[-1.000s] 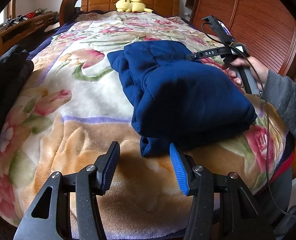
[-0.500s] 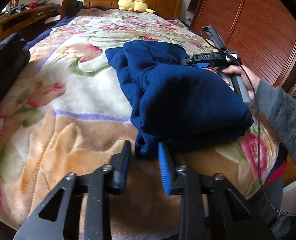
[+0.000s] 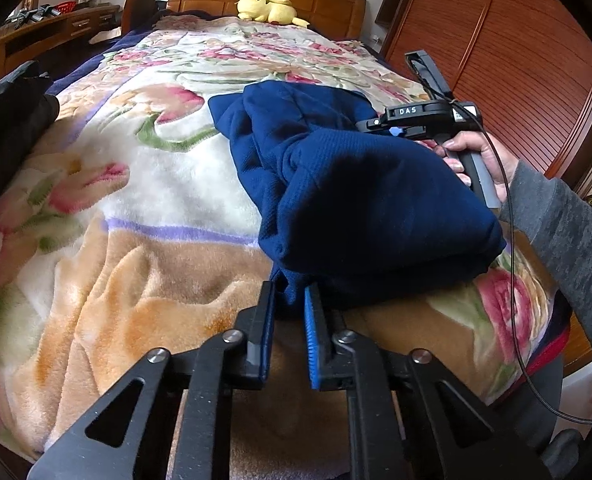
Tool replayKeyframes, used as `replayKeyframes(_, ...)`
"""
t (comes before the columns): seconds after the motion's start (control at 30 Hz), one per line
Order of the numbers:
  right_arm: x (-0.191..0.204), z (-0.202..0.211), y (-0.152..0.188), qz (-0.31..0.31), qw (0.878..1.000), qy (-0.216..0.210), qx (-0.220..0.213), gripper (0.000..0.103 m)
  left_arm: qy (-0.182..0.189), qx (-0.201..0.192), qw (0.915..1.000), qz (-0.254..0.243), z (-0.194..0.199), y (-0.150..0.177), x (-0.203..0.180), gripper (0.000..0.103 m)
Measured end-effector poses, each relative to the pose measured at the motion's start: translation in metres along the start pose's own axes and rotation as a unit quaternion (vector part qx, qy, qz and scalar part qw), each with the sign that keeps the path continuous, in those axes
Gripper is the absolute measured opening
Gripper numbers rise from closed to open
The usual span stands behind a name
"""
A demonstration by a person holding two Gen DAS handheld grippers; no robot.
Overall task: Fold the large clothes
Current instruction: 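Grasp the navy jacket bundle with both tools and lift it off the bed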
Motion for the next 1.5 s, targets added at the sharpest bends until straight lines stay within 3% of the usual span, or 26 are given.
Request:
replayKeyframes(0.07, 0.005, 0.003, 0.000, 0.017, 1.000, 0.008, -0.007, 0.020, 0.007, -0.008, 0.9999, 0.003, 0.003, -0.001, 0.001, 0.008)
replayKeyframes(0.17, 0.015, 0.014, 0.000, 0.044, 0.998, 0.026, -0.027, 0.014, 0.013, -0.013, 0.9998, 0.004, 0.007, -0.004, 0.002, 0.007)
replayKeyframes(0.37, 0.045, 0.042, 0.003, 0.088, 0.991, 0.072, -0.076, 0.012, 0.008, -0.045, 0.9990, -0.003, 0.023, -0.008, 0.000, 0.005)
replayKeyframes(0.67, 0.082, 0.071, 0.006, 0.122, 0.984, 0.081, -0.105, 0.012, -0.006, -0.126, 0.9920, 0.008, 0.074, -0.028, 0.015, 0.005)
replayKeyframes(0.87, 0.133, 0.083, -0.015, 0.157, 0.977, 0.073, -0.127, 0.012, -0.025, -0.168, 0.9855, 0.008, 0.123, -0.049, 0.053, 0.005)
replayKeyframes(1.2, 0.284, 0.066, -0.068, 0.240, 0.956, 0.037, -0.165, 0.012, -0.129, -0.219, 0.9671, 0.014, 0.227, -0.083, 0.173, 0.004)
replayKeyframes(1.33, 0.349, 0.036, -0.086, 0.272, 0.948, 0.015, -0.167, 0.012, -0.189, -0.227, 0.9548, 0.031, 0.267, -0.087, 0.231, 0.004)
replayKeyframes(1.5, 0.421, -0.003, -0.099, 0.285, 0.943, -0.032, -0.172, 0.012, -0.271, -0.230, 0.9332, 0.053, 0.303, -0.086, 0.293, 0.004)
Point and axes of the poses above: each gripper's, at about its wrist camera, not at the fingertips, and z roughly against the way its jaws point, x to its left, y to its underside, the point moved 1 cm from there along -z, roughly the way its jaws point, and after that the axes turned 4 degrees about -y, right-handed, at the moved point
